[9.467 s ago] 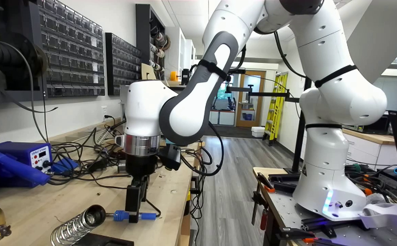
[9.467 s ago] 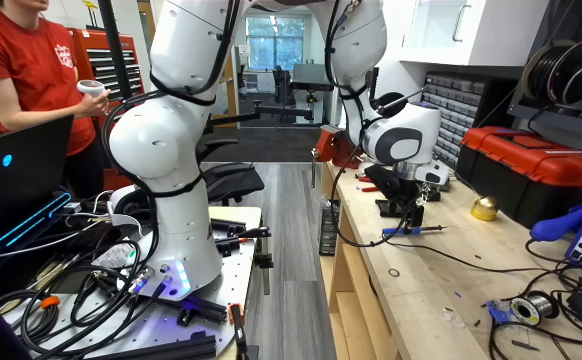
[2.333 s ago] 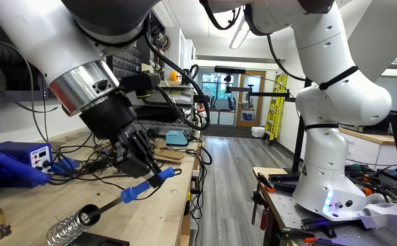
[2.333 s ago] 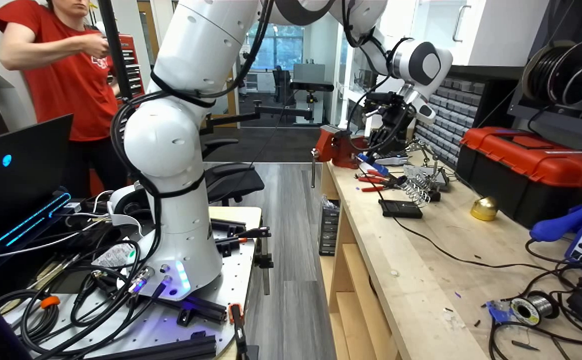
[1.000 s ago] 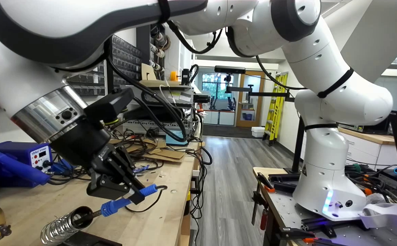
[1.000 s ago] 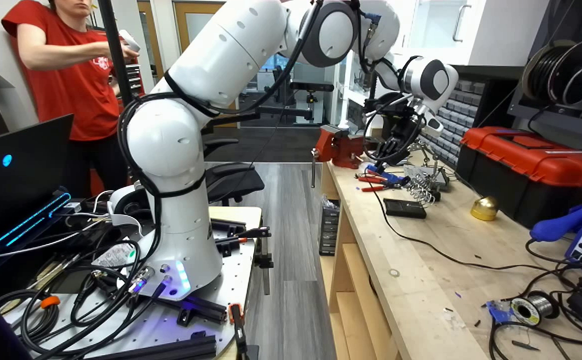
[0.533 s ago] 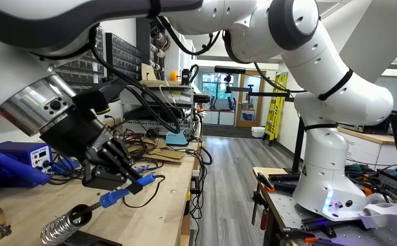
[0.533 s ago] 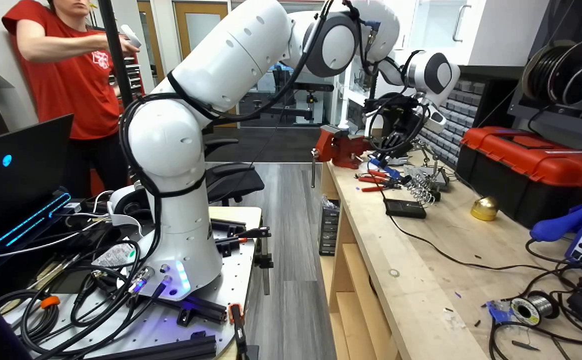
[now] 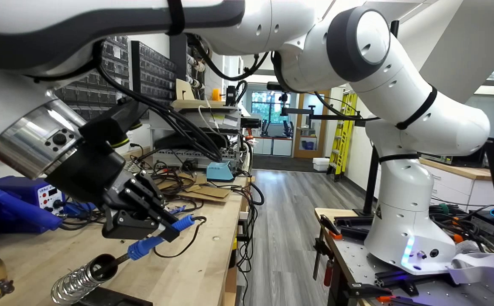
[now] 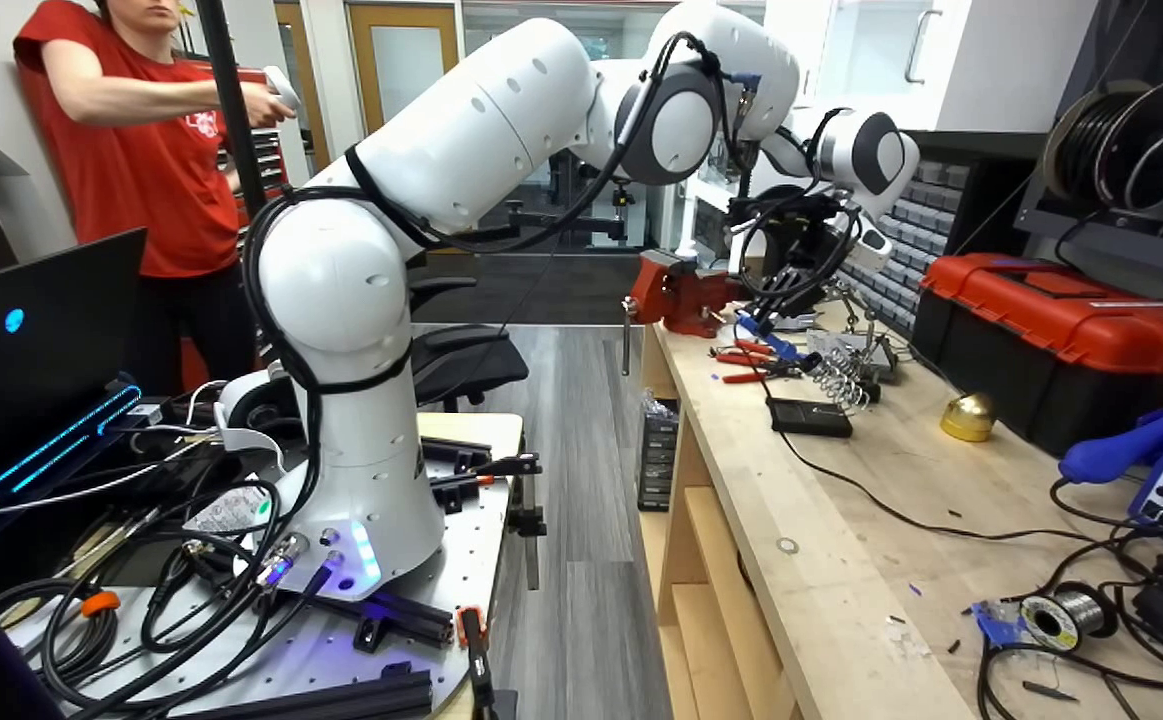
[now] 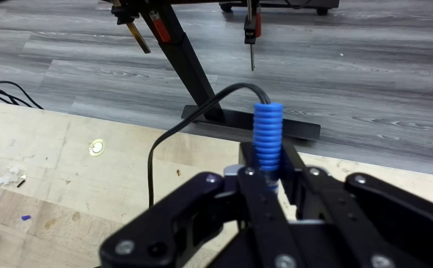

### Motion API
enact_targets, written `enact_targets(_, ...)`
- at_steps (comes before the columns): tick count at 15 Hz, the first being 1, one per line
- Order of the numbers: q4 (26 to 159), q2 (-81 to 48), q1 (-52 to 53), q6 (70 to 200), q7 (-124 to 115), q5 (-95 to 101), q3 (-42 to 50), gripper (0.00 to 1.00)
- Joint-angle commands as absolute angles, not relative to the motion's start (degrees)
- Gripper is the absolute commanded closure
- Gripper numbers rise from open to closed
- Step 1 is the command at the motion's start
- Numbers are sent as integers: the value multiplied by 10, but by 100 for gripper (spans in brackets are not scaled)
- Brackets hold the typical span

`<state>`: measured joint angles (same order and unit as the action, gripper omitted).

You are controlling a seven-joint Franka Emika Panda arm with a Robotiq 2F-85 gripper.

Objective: Pick up the spot welding pen and put it on the welding pen holder

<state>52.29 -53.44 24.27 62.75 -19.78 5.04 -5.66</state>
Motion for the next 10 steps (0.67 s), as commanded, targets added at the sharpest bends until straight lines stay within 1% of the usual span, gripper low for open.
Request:
enact_targets(1, 454, -579, 263, 576, -208, 66, -39, 95)
enact_targets(9, 360, -635, 274, 545, -212, 66, -24, 95)
enact_targets(10, 364, -634, 273, 550, -213, 68, -25, 95)
